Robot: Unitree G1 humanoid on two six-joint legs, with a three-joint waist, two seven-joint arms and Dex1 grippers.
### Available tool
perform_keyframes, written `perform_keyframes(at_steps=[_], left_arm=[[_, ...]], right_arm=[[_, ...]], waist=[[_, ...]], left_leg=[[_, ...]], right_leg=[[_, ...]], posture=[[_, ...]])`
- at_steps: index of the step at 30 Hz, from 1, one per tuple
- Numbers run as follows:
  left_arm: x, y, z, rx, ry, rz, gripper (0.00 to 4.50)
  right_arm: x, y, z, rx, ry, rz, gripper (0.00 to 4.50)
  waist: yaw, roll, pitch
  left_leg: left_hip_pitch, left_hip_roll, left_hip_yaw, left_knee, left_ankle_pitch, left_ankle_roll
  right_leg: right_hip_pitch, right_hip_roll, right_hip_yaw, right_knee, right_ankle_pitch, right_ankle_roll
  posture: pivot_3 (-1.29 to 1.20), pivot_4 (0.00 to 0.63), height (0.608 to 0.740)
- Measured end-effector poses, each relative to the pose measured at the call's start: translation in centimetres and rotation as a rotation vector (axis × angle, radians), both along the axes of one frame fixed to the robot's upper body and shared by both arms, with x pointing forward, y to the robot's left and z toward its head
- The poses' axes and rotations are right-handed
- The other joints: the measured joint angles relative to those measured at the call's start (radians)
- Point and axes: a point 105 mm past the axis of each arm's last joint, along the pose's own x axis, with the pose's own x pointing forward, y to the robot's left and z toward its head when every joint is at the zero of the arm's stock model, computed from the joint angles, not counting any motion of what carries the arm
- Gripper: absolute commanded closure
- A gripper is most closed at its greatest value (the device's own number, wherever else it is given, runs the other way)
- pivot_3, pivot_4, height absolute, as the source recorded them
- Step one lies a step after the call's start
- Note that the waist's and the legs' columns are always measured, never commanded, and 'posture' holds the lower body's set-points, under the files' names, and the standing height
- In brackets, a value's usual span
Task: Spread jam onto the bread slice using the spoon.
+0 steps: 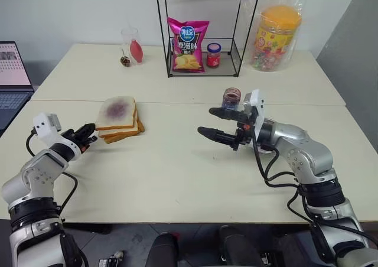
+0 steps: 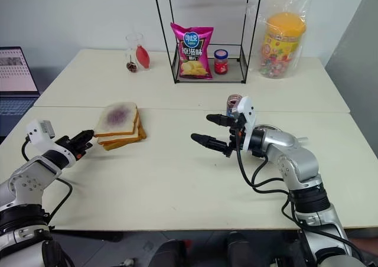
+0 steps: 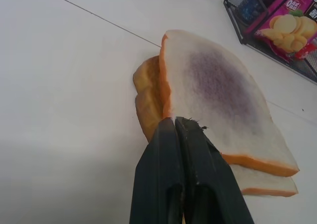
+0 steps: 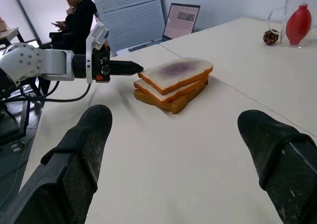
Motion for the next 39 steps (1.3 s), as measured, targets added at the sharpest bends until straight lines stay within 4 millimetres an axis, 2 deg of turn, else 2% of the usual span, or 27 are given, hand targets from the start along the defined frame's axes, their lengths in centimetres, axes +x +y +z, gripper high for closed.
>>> perform_keyframes(at_steps=[3, 8, 12, 28, 29, 34, 37, 39], left_arm=[[-0.3, 0.2, 0.2, 0.018, -0.002, 0.001, 4.30], [-0.7, 0.5, 0.9, 0.016, -0.032, 0.011, 3.27], [-0.7, 0.3, 0.5, 0.000, -0.003, 0.005, 2.52], [1.0, -1.3, -0.5, -0.008, 0.043, -0.061, 2.52], [1.0, -1.3, -0.5, -0.008, 0.042, -0.061, 2.89], [1.0, -1.2, -0.6, -0.008, 0.041, -0.060, 3.88], [1.0, -1.2, -0.6, -0.007, 0.039, -0.059, 4.38], [1.0, -1.2, -0.6, -0.007, 0.038, -0.060, 4.46]], right_arm=[[0.0, 0.1, 0.0, 0.003, 0.001, 0.003, 0.00], [0.0, 0.1, 0.1, 0.006, -0.001, 0.001, 0.00], [0.1, 0.3, 0.1, 0.021, 0.001, -0.006, 0.00], [-0.1, 0.2, -0.2, 0.010, 0.016, -0.019, 0.00], [-0.1, 0.2, -0.1, 0.011, 0.011, -0.019, 0.00], [-0.1, 0.0, 0.0, 0.010, 0.012, -0.029, 0.00], [-0.1, 0.0, -0.1, 0.007, 0.018, -0.029, 0.00], [-0.1, 0.0, -0.1, 0.007, 0.020, -0.029, 0.00]], waist=[[0.000, 0.000, 0.000], [0.000, 0.000, 0.000], [0.000, 0.000, 0.000], [0.000, 0.000, 0.000], [0.000, 0.000, 0.000], [0.000, 0.000, 0.000], [0.000, 0.000, 0.000], [0.000, 0.000, 0.000]], left_leg=[[0.000, 0.000, 0.000, 0.000, 0.000, 0.000], [0.000, 0.000, 0.000, 0.000, 0.000, 0.000], [0.000, 0.000, 0.000, 0.000, 0.000, 0.000], [0.000, 0.000, 0.000, 0.000, 0.000, 0.000], [0.000, 0.000, 0.000, 0.000, 0.000, 0.000], [0.000, 0.000, 0.000, 0.000, 0.000, 0.000], [0.000, 0.000, 0.000, 0.000, 0.000, 0.000], [0.000, 0.000, 0.000, 0.000, 0.000, 0.000]], right_leg=[[0.000, 0.000, 0.000, 0.000, 0.000, 0.000], [0.000, 0.000, 0.000, 0.000, 0.000, 0.000], [0.000, 0.000, 0.000, 0.000, 0.000, 0.000], [0.000, 0.000, 0.000, 0.000, 0.000, 0.000], [0.000, 0.000, 0.000, 0.000, 0.000, 0.000], [0.000, 0.000, 0.000, 0.000, 0.000, 0.000], [0.000, 0.000, 0.000, 0.000, 0.000, 0.000], [0.000, 0.000, 0.000, 0.000, 0.000, 0.000]], posture=[[0.00, 0.150, 0.740], [0.00, 0.150, 0.740], [0.00, 0.150, 0.740], [0.00, 0.150, 0.740], [0.00, 0.150, 0.740], [0.00, 0.150, 0.740], [0.00, 0.150, 0.740], [0.00, 0.150, 0.740]])
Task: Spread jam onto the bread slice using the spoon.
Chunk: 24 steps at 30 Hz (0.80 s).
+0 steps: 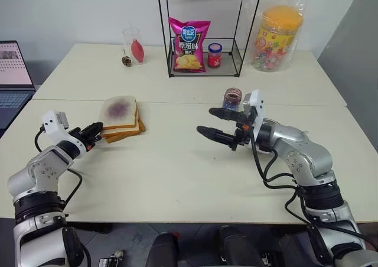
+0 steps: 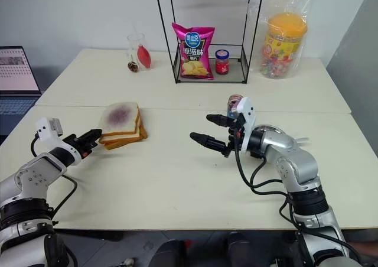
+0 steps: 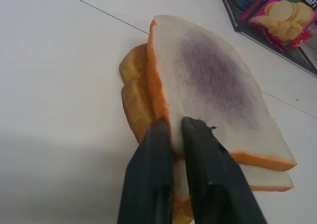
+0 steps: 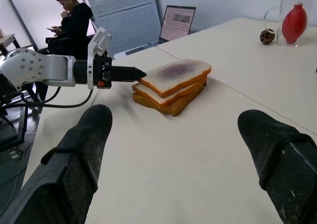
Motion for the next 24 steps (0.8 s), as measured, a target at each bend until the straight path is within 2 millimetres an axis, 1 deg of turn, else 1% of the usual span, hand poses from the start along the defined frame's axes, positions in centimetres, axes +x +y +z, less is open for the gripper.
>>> perform_keyframes(at_steps=[8, 10, 12, 14, 15, 17, 18, 19, 20, 21, 22, 23, 24], left_arm=[[0.0, 0.2, 0.1, 0.016, -0.007, 0.005, 4.46], [0.0, 0.3, 0.4, 0.026, -0.012, 0.009, 4.46], [0.4, 0.5, 1.8, 0.041, -0.042, 0.011, 4.46], [0.7, 0.7, 3.8, 0.063, -0.090, 0.006, 4.46], [0.8, 0.7, 5.4, 0.083, -0.127, -0.004, 4.46], [0.8, 0.2, 7.9, 0.109, -0.190, -0.041, 4.46], [0.8, -0.2, 8.8, 0.117, -0.214, -0.064, 4.46], [0.7, -0.9, 9.9, 0.127, -0.243, -0.108, 4.46], [0.7, -1.7, 10.5, 0.132, -0.261, -0.148, 4.46], [0.7, -2.5, 10.7, 0.145, -0.255, -0.191, 4.46], [0.7, -4.3, 10.9, 0.167, -0.249, -0.284, 4.46], [0.7, -5.0, 11.0, 0.176, -0.250, -0.319, 4.46], [0.6, -6.7, 11.4, 0.192, -0.260, -0.401, 4.46]], right_arm=[[0.0, 0.0, 0.0, 0.000, 0.000, 0.001, 0.00], [0.0, 0.0, 0.0, 0.000, 0.000, 0.000, 0.00], [0.0, 0.0, 0.0, 0.000, 0.000, 0.000, 0.00], [-0.1, 0.0, 0.0, -0.001, -0.001, 0.002, 0.00], [-0.2, 0.0, 0.2, -0.004, -0.008, 0.006, 0.00], [-0.5, 0.0, 0.5, -0.006, -0.019, 0.013, 0.00], [-0.6, 0.0, 0.6, -0.008, -0.023, 0.015, 0.00], [-0.7, 0.0, 0.7, -0.016, -0.025, 0.019, 0.00], [-0.8, -0.1, 0.8, -0.018, -0.026, 0.020, 0.00], [-0.9, -0.3, 0.7, -0.025, -0.024, 0.022, 0.00], [-1.2, -0.6, 0.9, -0.038, -0.023, 0.029, 0.00], [-1.3, -0.7, 1.0, -0.040, -0.025, 0.033, 0.00], [-1.7, -1.0, 1.2, -0.048, -0.028, 0.042, 0.00]], waist=[[0.000, 0.000, 0.000], [0.000, 0.000, 0.000], [0.000, -0.001, 0.000], [0.000, -0.002, 0.001], [0.000, -0.002, 0.001], [0.000, -0.002, 0.001], [0.000, -0.002, 0.001], [0.000, -0.002, 0.001], [0.000, -0.002, 0.001], [0.001, -0.002, 0.001], [0.004, -0.002, 0.001], [0.007, -0.002, 0.001], [0.010, -0.002, 0.002]], left_leg=[[0.000, 0.000, 0.000, 0.000, 0.000, 0.000], [0.000, 0.000, 0.000, 0.000, 0.000, 0.000], [0.000, 0.000, -0.001, 0.000, 0.000, 0.000], [-0.001, 0.000, -0.001, 0.000, 0.000, 0.000], [-0.001, 0.000, 0.000, 0.000, 0.000, 0.000], [-0.002, 0.000, 0.000, 0.000, 0.000, 0.000], [-0.002, 0.000, 0.000, 0.000, 0.000, 0.000], [-0.002, 0.000, 0.000, 0.000, 0.000, 0.000], [-0.002, 0.000, 0.000, 0.000, 0.000, 0.000], [-0.003, 0.000, -0.001, 0.000, 0.000, 0.000], [-0.003, 0.000, -0.001, 0.000, 0.000, 0.000], [-0.003, 0.000, -0.001, 0.000, 0.000, 0.000], [-0.004, 0.000, -0.001, 0.000, 0.000, 0.000]], right_leg=[[0.000, 0.000, 0.000, 0.000, 0.000, 0.000], [0.000, 0.000, 0.000, 0.000, 0.000, 0.000], [0.000, 0.000, -0.001, 0.000, 0.000, 0.000], [0.000, 0.000, -0.001, 0.000, 0.000, 0.000], [-0.001, 0.000, 0.000, 0.000, 0.000, 0.000], [-0.001, 0.000, 0.000, -0.001, 0.000, 0.000], [-0.001, 0.000, 0.000, -0.001, 0.000, 0.000], [-0.001, 0.000, 0.000, -0.001, 0.000, 0.000], [-0.001, -0.001, 0.000, -0.001, 0.000, 0.000], [-0.002, 0.000, -0.001, -0.001, 0.000, 0.000], [-0.002, 0.000, -0.001, -0.001, 0.000, 0.000], [-0.002, 0.000, -0.001, -0.001, 0.000, 0.000], [-0.002, 0.000, -0.001, -0.001, 0.000, 0.000]], posture=[[0.00, 0.150, 0.740], [0.00, 0.150, 0.740], [0.00, 0.150, 0.740], [0.00, 0.150, 0.740], [0.00, 0.150, 0.740], [0.00, 0.150, 0.740], [0.00, 0.150, 0.740], [0.00, 0.150, 0.740], [0.00, 0.150, 0.740], [0.00, 0.150, 0.740], [0.00, 0.150, 0.740], [0.00, 0.150, 0.740], [0.00, 0.150, 0.740]])
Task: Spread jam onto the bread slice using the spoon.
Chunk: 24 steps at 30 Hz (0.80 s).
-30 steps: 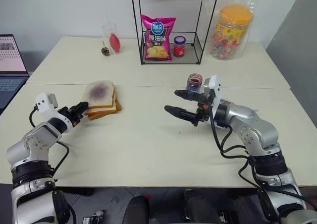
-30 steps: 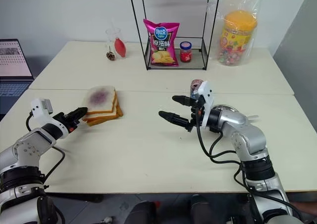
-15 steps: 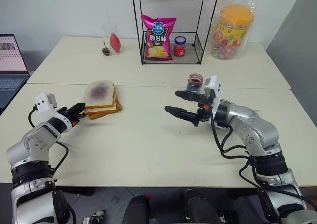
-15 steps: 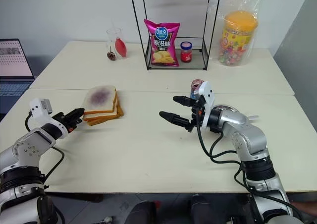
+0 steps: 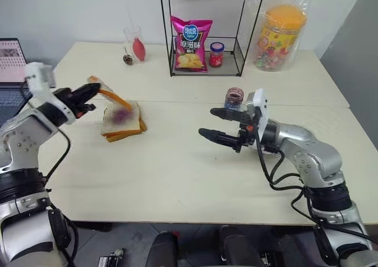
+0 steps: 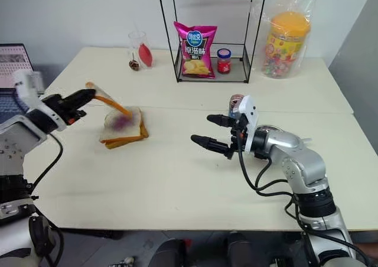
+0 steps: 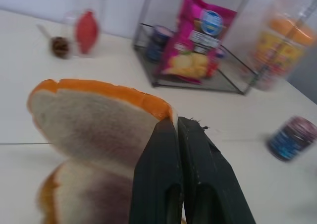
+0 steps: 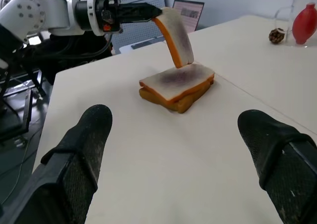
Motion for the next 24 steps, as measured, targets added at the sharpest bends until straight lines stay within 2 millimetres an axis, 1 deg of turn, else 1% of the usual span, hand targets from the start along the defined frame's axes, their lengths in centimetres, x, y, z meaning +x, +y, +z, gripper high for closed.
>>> perform_keyframes(at_steps=[4, 6, 8, 10, 11, 13, 14, 15, 16, 17, 19, 20, 21, 24], left_arm=[[-1.2, -5.3, 1.4, 0.070, -0.024, -0.274, 4.46], [-1.7, -6.6, 1.7, 0.076, -0.027, -0.339, 4.46], [-2.6, -9.0, 2.2, 0.080, -0.035, -0.455, 4.46], [-2.9, -10.3, 1.7, 0.081, -0.028, -0.509, 4.46], [-2.9, -10.7, 1.2, 0.077, -0.013, -0.519, 4.46], [-2.7, -10.9, -0.8, 0.078, 0.050, -0.512, 4.46], [-2.6, -10.6, -2.6, 0.120, 0.085, -0.488, 4.46], [-2.5, -10.5, -3.6, 0.151, 0.097, -0.476, 4.46], [-2.5, -10.3, -5.7, 0.200, 0.135, -0.459, 4.46], [-2.8, -9.9, -8.9, 0.263, 0.201, -0.448, 4.46], [-3.5, -9.3, -14.4, 0.363, 0.319, -0.440, 4.46], [-3.5, -9.4, -15.0, 0.375, 0.317, -0.442, 4.46], [-3.2, -9.7, -14.8, 0.403, 0.282, -0.452, 4.46], [-2.8, -10.3, -14.5, 0.434, 0.252, -0.469, 4.46]], right_arm=[[-1.3, -1.1, 0.1, -0.041, 0.018, 0.029, 0.00], [-1.6, -1.3, 0.2, -0.047, 0.023, 0.035, 0.00], [-2.1, -1.9, 0.2, -0.054, 0.030, 0.022, 0.00], [-2.2, -2.1, 0.1, -0.050, 0.039, 0.011, 0.00], [-2.2, -2.1, 0.0, -0.046, 0.042, 0.004, 0.00], [-2.3, -2.3, -0.3, -0.046, 0.056, -0.015, 0.00], [-2.2, -2.4, -0.5, -0.047, 0.060, -0.028, 0.00], [-2.3, -2.5, -0.5, -0.047, 0.061, -0.031, 0.00], [-2.3, -2.5, -0.6, -0.047, 0.062, -0.037, 0.00], [-2.3, -2.7, -0.8, -0.047, 0.068, -0.047, 0.00], [-2.3, -2.8, -1.0, -0.048, 0.076, -0.057, 0.00], [-2.3, -2.8, -1.0, -0.048, 0.076, -0.059, 0.00], [-2.3, -2.8, -1.0, -0.048, 0.074, -0.059, 0.00], [-2.3, -2.8, -0.9, -0.049, 0.070, -0.060, 0.00]], waist=[[0.006, 0.000, 0.000], [0.006, 0.000, 0.000], [0.005, 0.000, 0.000], [0.006, 0.000, 0.000], [0.005, 0.000, 0.000], [0.002, 0.000, 0.000], [0.000, 0.001, 0.000], [-0.001, 0.001, 0.000], [-0.001, 0.001, 0.000], [0.000, 0.001, 0.000], [0.005, 0.001, 0.000], [0.007, 0.001, 0.000], [0.011, 0.000, 0.000], [0.022, 0.000, 0.000]], left_leg=[[0.000, 0.000, 0.000, 0.000, 0.000, 0.000], [0.000, 0.000, 0.000, 0.000, 0.000, 0.000], [0.000, 0.000, 0.000, 0.000, 0.000, 0.000], [0.001, 0.000, 0.000, 0.000, 0.000, 0.000], [0.001, 0.000, 0.000, 0.000, 0.000, 0.000], [0.001, 0.000, 0.000, 0.000, 0.000, 0.000], [0.002, 0.000, 0.001, 0.000, 0.000, 0.000], [0.003, 0.000, 0.001, 0.000, 0.000, 0.000], [0.003, 0.000, 0.001, 0.000, 0.000, 0.000], [0.004, 0.000, 0.001, 0.000, 0.000, 0.000], [0.002, 0.000, 0.001, 0.000, 0.000, 0.000], [0.001, 0.001, 0.000, 0.002, 0.000, 0.000], [0.000, 0.001, -0.001, 0.003, 0.000, 0.000], [0.000, -0.001, 0.001, 0.003, 0.000, 0.000]], right_leg=[[0.000, 0.000, 0.001, 0.000, 0.000, 0.000], [0.000, 0.001, 0.001, 0.000, 0.000, 0.000], [0.000, 0.001, 0.001, 0.000, 0.000, 0.000], [0.000, 0.001, 0.001, 0.000, 0.000, 0.000], [0.000, 0.001, 0.001, 0.001, 0.000, 0.000], [0.000, 0.002, 0.002, 0.001, 0.000, 0.000], [0.001, 0.001, 0.002, 0.001, 0.000, 0.000], [0.001, 0.001, 0.003, 0.001, 0.000, 0.000], [0.001, 0.001, 0.003, 0.001, 0.000, 0.000], [0.001, 0.001, 0.003, 0.001, -0.001, -0.001], [0.000, 0.001, 0.002, 0.001, 0.000, -0.001], [0.000, 0.001, 0.002, 0.001, 0.000, -0.001], [0.000, 0.001, 0.001, 0.001, 0.000, -0.001], [0.001, 0.000, 0.002, 0.000, 0.000, -0.001]], posture=[[0.00, 0.150, 0.740], [0.00, 0.150, 0.740], [0.00, 0.150, 0.740], [0.00, 0.150, 0.740], [0.00, 0.150, 0.740], [0.00, 0.150, 0.740], [0.00, 0.150, 0.740], [0.00, 0.150, 0.740], [0.00, 0.150, 0.740], [0.00, 0.150, 0.740], [0.00, 0.150, 0.740], [0.00, 0.150, 0.740], [0.00, 0.150, 0.740], [0.00, 0.150, 0.740]])
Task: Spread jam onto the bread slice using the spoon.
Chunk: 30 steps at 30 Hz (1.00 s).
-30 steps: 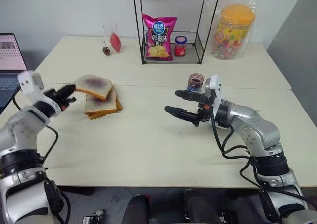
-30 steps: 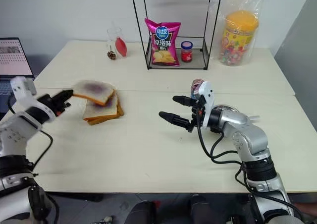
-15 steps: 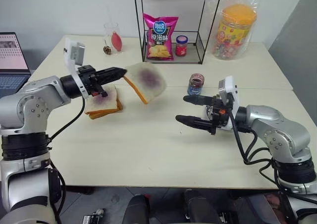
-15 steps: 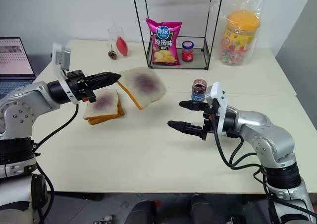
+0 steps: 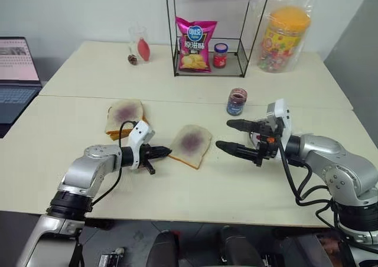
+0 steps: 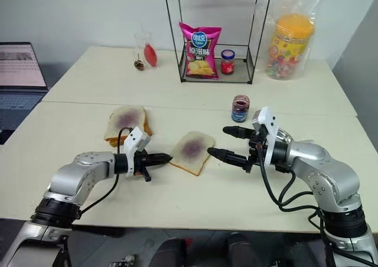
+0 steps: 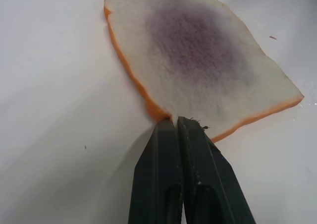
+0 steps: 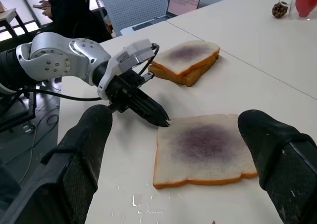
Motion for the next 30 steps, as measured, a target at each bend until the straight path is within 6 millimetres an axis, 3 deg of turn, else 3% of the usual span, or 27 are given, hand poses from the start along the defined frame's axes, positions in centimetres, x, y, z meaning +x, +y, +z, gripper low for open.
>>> perform_keyframes(at_steps=[10, 19, 26, 30], left_arm=[[1.2, -3.8, 0.2, -0.020, -0.055, -0.069, 4.46], [1.0, -2.0, 0.5, 0.064, -0.076, -0.086, 2.82], [0.2, 0.7, 2.2, 0.227, -0.181, -0.169, 1.36], [-0.1, -1.0, 5.2, 0.155, -0.235, -0.254, 0.56]], right_arm=[[0.1, 0.0, 0.1, 0.003, -0.012, -0.007, 0.00], [0.2, -1.8, -1.3, -0.007, 0.032, -0.102, 0.00], [-0.3, -7.1, -2.9, 0.090, 0.134, -0.389, 0.00], [-2.1, -11.4, -5.2, 0.151, 0.252, -0.595, 0.00]], waist=[[0.009, 0.000, 0.000], [0.009, 0.000, 0.000], [0.014, 0.000, 0.000], [0.016, 0.000, 0.000]], left_leg=[[-0.001, 0.000, 0.000, 0.000, 0.000, 0.000], [-0.001, 0.000, 0.000, 0.000, 0.000, 0.000], [-0.001, 0.000, -0.001, 0.000, 0.000, 0.000], [-0.002, 0.000, 0.000, 0.001, 0.000, 0.000]], right_leg=[[0.000, 0.001, 0.000, 0.000, 0.001, 0.002], [0.000, 0.001, 0.000, 0.000, 0.001, 0.002], [0.000, 0.000, -0.001, -0.001, 0.000, 0.001], [0.000, -0.001, -0.001, -0.002, 0.001, 0.002]], posture=[[0.00, 0.150, 0.740], [0.00, 0.150, 0.740], [0.00, 0.150, 0.740], [0.00, 0.150, 0.740]])
